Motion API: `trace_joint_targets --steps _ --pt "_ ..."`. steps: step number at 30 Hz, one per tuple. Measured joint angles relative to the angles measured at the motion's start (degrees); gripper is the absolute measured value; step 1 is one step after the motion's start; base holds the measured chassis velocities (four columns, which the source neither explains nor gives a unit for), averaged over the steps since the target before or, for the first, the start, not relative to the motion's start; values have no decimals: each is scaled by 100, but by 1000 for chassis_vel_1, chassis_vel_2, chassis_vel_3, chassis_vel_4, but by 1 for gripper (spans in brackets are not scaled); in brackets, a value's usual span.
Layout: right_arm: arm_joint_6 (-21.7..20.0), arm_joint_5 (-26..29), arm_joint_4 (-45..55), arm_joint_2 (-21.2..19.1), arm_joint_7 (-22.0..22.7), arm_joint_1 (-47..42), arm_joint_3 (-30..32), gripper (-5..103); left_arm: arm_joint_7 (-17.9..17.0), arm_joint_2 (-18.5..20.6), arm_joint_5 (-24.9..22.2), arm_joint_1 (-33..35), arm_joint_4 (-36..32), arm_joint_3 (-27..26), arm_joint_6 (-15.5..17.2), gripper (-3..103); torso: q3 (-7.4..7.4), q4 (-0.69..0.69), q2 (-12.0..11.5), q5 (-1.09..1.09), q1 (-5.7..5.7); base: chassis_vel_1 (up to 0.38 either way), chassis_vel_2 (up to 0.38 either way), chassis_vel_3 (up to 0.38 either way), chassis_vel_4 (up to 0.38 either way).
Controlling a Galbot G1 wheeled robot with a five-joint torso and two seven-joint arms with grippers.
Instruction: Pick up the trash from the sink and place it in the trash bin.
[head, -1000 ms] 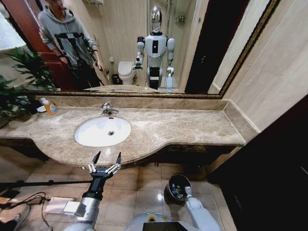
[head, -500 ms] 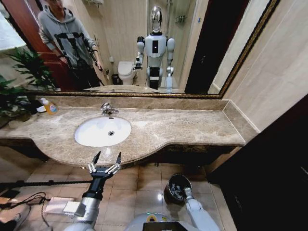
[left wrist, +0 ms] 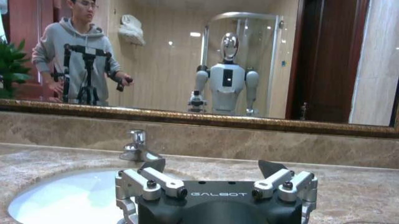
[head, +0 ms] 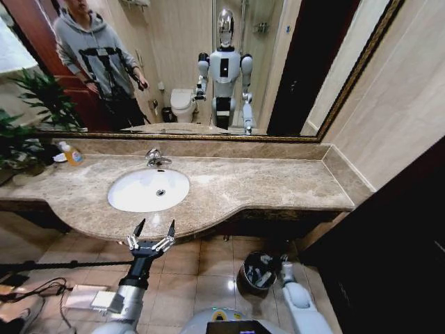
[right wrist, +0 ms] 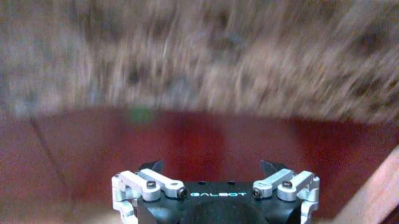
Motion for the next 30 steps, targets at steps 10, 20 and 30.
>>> trace_joint_targets --steps 10,20,30 --pt "-167 804 2738 154 139 -1302 369 100 -1 0 0 0 0 0 0 100 0 0 0 -1 0 0 0 0 0" --pt "312 899 4422 523 245 -2346 779 100 0 0 0 0 0 0 0 100 0 0 1 -1 0 0 0 0 0" --pt "672 665 4981 674 278 -2599 995 100 0 0 0 0 0 0 0 100 0 0 0 -1 0 0 0 0 0"
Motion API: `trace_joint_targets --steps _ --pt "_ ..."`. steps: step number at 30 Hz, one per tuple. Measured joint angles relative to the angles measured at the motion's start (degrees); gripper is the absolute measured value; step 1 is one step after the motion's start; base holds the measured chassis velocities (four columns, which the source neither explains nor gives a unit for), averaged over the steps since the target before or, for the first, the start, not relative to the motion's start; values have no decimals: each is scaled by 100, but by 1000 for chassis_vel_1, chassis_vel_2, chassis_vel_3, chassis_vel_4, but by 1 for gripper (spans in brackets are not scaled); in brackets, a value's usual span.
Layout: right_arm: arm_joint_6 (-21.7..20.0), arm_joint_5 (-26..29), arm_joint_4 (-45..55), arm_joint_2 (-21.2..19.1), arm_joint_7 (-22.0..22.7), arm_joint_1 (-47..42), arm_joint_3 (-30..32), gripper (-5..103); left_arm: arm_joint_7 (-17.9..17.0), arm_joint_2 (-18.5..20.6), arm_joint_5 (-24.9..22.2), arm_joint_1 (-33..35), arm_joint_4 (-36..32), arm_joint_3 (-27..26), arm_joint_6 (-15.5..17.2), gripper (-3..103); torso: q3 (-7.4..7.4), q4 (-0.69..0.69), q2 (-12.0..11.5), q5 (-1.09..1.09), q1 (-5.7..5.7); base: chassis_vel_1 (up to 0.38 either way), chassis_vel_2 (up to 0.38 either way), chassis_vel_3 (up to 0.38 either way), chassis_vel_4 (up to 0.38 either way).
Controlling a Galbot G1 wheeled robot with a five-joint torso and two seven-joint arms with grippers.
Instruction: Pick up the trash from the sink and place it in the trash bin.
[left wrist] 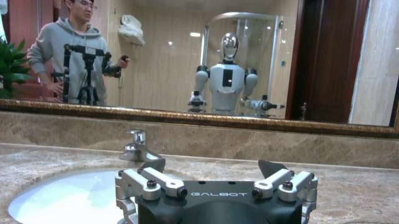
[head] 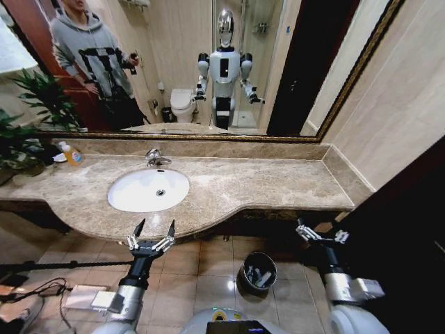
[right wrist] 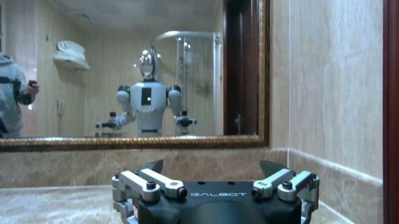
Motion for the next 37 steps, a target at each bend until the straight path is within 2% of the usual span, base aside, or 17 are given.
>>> trace_joint_targets --steps 4,9,11,15,37 --pt "-1 -88 40 16 -17 -14 -93 100 0 0 0 0 0 0 0 100 0 0 0 0 0 0 0 0 0" --pt "-64 -114 6 -30 -341 -89 -171 100 0 0 0 0 0 0 0 100 0 0 0 0 1 0 0 0 0" --pt "-203 -100 -19 -61 -595 -127 -108 100 0 0 0 0 0 0 0 100 0 0 0 0 1 0 0 0 0" --pt "-408 -77 -8 -80 -753 -137 -68 100 0 0 0 0 0 0 0 100 0 0 0 0 1 0 0 0 0" --pt "-439 -68 -14 -87 -762 -129 -66 100 0 1 0 0 0 0 0 100 0 0 0 0 1 0 0 0 0"
